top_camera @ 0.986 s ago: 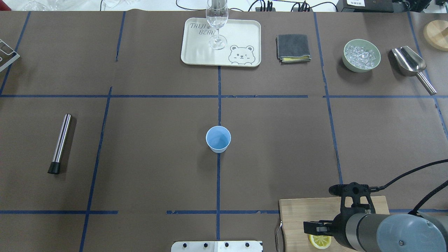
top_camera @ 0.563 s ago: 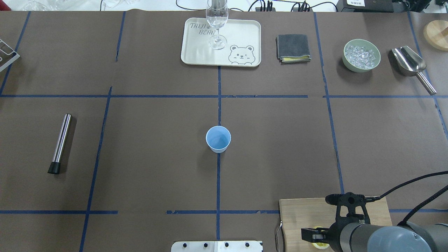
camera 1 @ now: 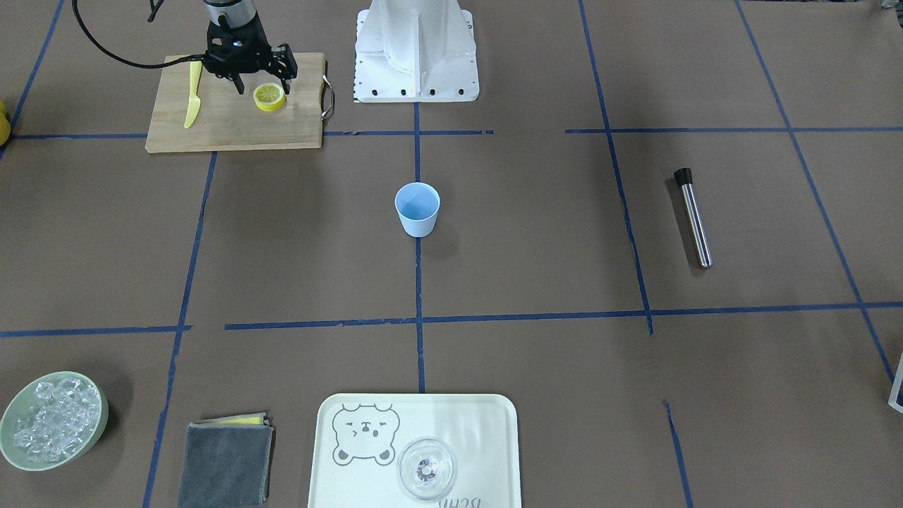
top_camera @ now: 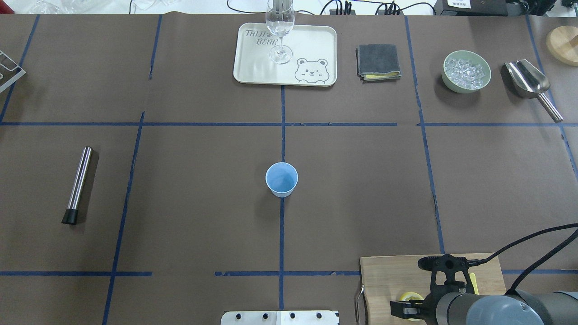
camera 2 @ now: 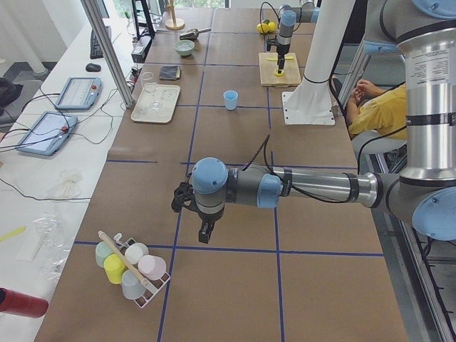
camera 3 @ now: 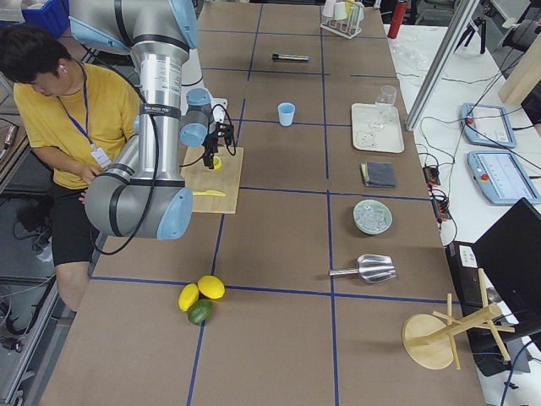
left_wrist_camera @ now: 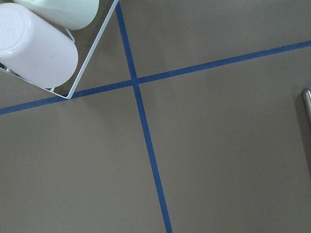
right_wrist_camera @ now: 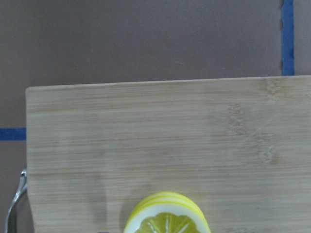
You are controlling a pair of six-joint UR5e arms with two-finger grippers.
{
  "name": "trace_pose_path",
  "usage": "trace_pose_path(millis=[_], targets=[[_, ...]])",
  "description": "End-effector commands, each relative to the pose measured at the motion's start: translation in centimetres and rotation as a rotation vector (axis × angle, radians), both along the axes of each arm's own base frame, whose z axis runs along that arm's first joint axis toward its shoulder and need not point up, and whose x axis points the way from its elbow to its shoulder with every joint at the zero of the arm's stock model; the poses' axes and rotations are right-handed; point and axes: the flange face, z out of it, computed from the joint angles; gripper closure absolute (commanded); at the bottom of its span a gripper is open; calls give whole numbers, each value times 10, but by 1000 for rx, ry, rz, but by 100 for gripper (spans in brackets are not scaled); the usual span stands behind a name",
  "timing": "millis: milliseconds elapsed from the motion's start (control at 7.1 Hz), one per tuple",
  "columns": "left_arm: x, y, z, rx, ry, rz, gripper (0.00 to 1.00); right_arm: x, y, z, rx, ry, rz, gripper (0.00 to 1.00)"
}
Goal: Squeeze lemon into cup
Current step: 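Close the right gripper on a lemon slice and lift it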
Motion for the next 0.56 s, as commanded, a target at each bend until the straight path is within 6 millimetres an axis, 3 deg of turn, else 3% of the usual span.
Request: trace_pose_path(millis=[0,423], targets=[[0,0,-3,5,0,0,0,-3,0,4,-1,6,-2,6],[0,1,0,2,0,1,0,-6,1,11,-4,17,0,11]])
